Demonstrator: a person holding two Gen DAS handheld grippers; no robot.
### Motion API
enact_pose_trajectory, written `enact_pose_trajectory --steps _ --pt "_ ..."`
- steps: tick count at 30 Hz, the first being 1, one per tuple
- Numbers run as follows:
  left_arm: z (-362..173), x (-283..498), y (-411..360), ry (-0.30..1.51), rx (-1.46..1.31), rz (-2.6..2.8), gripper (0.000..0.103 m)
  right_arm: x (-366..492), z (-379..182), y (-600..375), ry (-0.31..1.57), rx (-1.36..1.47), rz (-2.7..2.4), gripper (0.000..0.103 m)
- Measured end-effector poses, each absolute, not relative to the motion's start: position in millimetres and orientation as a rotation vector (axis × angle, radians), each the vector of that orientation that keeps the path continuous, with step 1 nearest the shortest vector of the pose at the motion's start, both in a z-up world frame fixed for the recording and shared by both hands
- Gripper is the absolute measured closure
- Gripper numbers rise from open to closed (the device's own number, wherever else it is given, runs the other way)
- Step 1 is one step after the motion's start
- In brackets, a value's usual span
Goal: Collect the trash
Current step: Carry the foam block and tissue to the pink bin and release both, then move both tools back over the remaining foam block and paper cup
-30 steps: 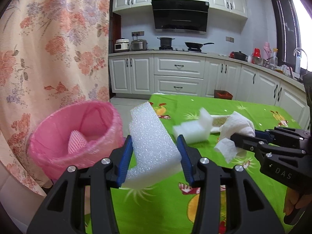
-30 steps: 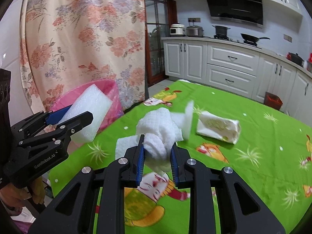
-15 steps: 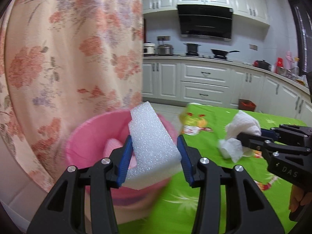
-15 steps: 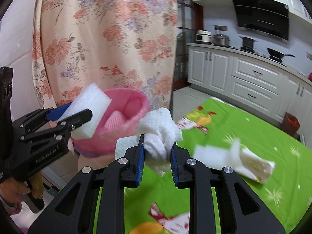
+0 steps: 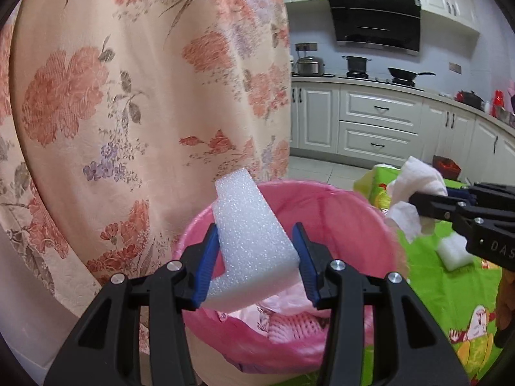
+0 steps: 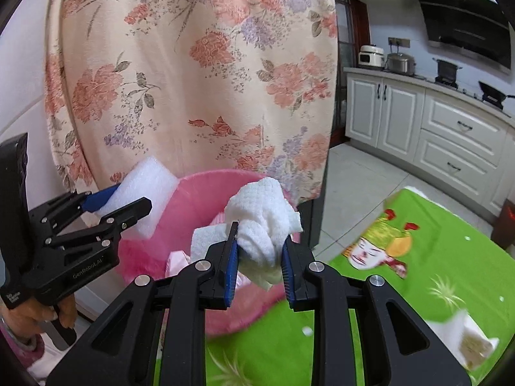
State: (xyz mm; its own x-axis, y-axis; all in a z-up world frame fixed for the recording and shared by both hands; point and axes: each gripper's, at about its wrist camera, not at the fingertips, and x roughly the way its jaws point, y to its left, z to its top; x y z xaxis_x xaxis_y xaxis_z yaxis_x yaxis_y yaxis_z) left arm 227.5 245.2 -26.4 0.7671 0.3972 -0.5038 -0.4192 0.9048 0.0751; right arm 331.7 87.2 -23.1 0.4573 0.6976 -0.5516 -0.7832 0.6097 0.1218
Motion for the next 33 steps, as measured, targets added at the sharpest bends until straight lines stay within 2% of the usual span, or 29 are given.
enact_pose_trajectory --steps 5,7,9,11,12,14,16,20,23,33 --pt "-34.8 236.8 271.1 0.558 -0.121 0.445 0.056 343.8 -32.8 112.4 0.629 -0.167 0.951 0.076" --pt "-40.4 242.2 275.9 0.581 -0.121 0.445 0.056 345.4 -37.8 121.1 0.644 -0.182 0.972 0.072" --pt "-43.8 244.2 277.7 0.593 -0.113 0.467 0.045 343.9 -40.2 123.4 0.637 -0.197 0.964 0.069" --pt "-44.3 241.6 278.5 0.582 -0.114 0.496 0.035 342.6 -41.6 120.0 0.635 -0.193 0.958 0.052" --pt "-44.1 238.7 278.8 0.574 -0.121 0.501 0.033 341.6 -41.1 115.5 0.626 -0.182 0.951 0.048" --pt "-43.9 234.1 276.8 0.568 -0.120 0.514 0.032 340.4 -40.0 106.6 0.622 -0.168 0.940 0.048" --pt "-44.2 229.9 272.0 0.568 -0.107 0.528 0.026 338.4 -38.9 96.7 0.617 -0.159 0.925 0.048" --pt "-42.4 216.5 257.2 0.546 -0.120 0.520 0.006 332.4 -38.2 75.8 0.611 -0.136 0.901 0.048" --pt "-40.9 208.9 238.7 0.524 -0.124 0.487 0.005 326.1 -40.3 57.4 0.612 -0.113 0.874 0.041" --pt "-38.6 207.2 158.0 0.474 -0.096 0.350 0.005 304.0 -66.0 -24.6 0.650 -0.081 0.730 0.038"
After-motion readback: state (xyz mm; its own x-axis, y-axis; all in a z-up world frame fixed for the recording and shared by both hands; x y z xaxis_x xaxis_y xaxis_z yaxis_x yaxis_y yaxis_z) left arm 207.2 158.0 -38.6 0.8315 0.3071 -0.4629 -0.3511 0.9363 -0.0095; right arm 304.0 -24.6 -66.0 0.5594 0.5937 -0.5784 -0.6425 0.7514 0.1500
